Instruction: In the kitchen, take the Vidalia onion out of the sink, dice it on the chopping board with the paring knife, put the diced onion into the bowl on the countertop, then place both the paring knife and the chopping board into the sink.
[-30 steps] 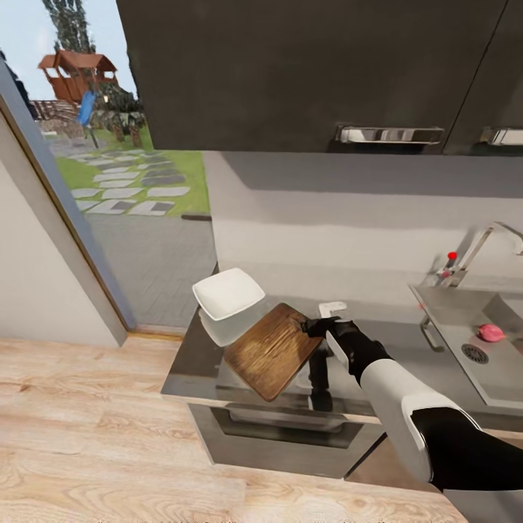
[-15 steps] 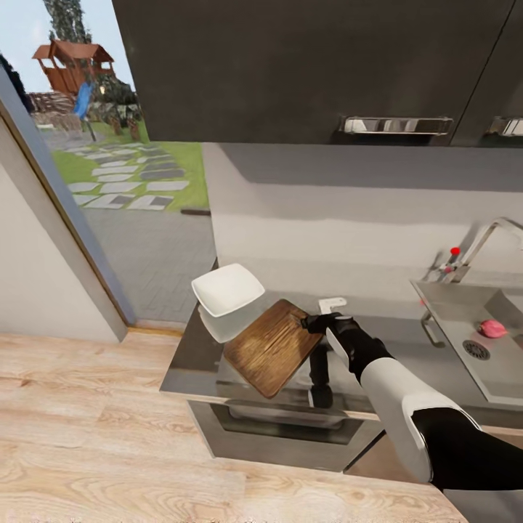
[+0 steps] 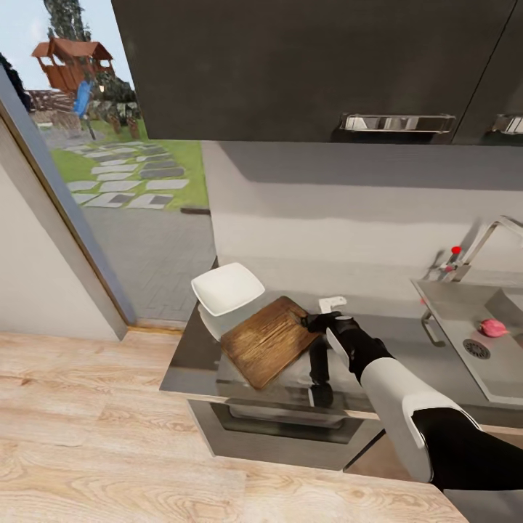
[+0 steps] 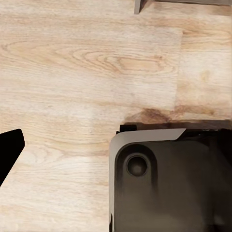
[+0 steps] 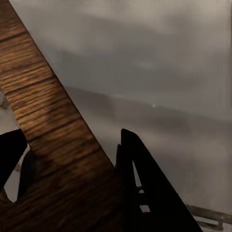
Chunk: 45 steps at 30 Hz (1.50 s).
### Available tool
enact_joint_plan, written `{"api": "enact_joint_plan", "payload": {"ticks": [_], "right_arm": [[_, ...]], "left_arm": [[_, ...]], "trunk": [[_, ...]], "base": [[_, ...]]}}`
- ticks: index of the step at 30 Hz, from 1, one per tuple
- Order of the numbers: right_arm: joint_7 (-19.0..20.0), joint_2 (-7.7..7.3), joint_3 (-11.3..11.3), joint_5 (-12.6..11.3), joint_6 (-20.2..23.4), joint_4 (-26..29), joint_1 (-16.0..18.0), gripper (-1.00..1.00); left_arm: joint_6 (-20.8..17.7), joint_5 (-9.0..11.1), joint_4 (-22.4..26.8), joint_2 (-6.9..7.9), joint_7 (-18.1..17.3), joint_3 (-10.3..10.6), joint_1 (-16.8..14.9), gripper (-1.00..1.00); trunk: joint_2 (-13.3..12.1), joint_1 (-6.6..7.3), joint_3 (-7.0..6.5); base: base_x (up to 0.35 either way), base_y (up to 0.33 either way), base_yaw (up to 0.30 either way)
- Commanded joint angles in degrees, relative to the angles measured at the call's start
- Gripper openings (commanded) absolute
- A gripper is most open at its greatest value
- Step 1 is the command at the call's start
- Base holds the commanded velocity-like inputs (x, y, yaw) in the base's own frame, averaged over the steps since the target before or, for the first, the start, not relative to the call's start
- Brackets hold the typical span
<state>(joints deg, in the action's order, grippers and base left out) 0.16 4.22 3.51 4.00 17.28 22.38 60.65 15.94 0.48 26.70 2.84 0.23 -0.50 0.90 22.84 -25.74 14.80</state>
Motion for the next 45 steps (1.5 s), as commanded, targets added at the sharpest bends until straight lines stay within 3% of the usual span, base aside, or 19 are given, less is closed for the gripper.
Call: {"api": "enact_joint_plan", "payload": {"ticks": [1, 10, 12, 16, 21, 34, 45], "right_arm": [[0.1, 0.00, 0.2, 0.0, 0.4, -1.8, 0.0, -1.00], [0.0, -0.30, 0.2, 0.3, 0.3, -1.7, 0.0, -1.00], [-0.1, -1.13, 0.2, 0.6, 0.4, -1.7, 0.0, -1.00], [0.0, -2.72, 0.2, 4.2, 0.4, -1.7, 0.0, -1.00], [0.0, -3.11, 0.2, 5.8, 0.3, -1.7, 0.0, -1.00], [-0.1, -3.47, 0.2, 6.0, 0.4, -1.7, 0.0, -1.00], [-0.1, -6.04, 0.1, 5.8, 0.5, -1.7, -0.1, -1.00]], "left_arm": [[0.1, 0.0, 0.1, 0.01, 0.0, -0.1, 0.0, 1.00], [0.1, 0.0, 0.1, -0.08, 0.0, 0.0, 0.0, 1.00], [0.1, 0.0, 0.1, -0.11, 0.0, 0.0, 0.0, 1.00], [0.1, 0.0, 0.1, -0.12, 0.0, -0.1, 0.1, 1.00], [0.1, 0.0, 0.2, 0.01, 0.0, -0.1, 0.0, 1.00], [0.1, 0.0, 0.1, 0.06, 0.0, -0.1, 0.0, 1.00], [0.1, 0.0, -0.1, 0.06, 0.0, -0.1, 0.0, 1.00]], "trunk": [[0.1, -0.05, 0.11], [0.1, -0.05, 0.09], [0.1, -0.05, -0.04], [0.1, -0.05, -0.38], [0.1, -0.05, -0.82], [0.1, -0.05, -2.00], [0.1, -0.05, -2.99]], "base": [[0.000, 0.000, 0.000], [0.000, 0.000, 0.000], [0.000, 0.000, 0.000], [0.000, 0.000, 0.000], [0.000, 0.000, 0.000], [0.000, 0.000, 0.000], [0.000, 0.000, 0.000]]}}
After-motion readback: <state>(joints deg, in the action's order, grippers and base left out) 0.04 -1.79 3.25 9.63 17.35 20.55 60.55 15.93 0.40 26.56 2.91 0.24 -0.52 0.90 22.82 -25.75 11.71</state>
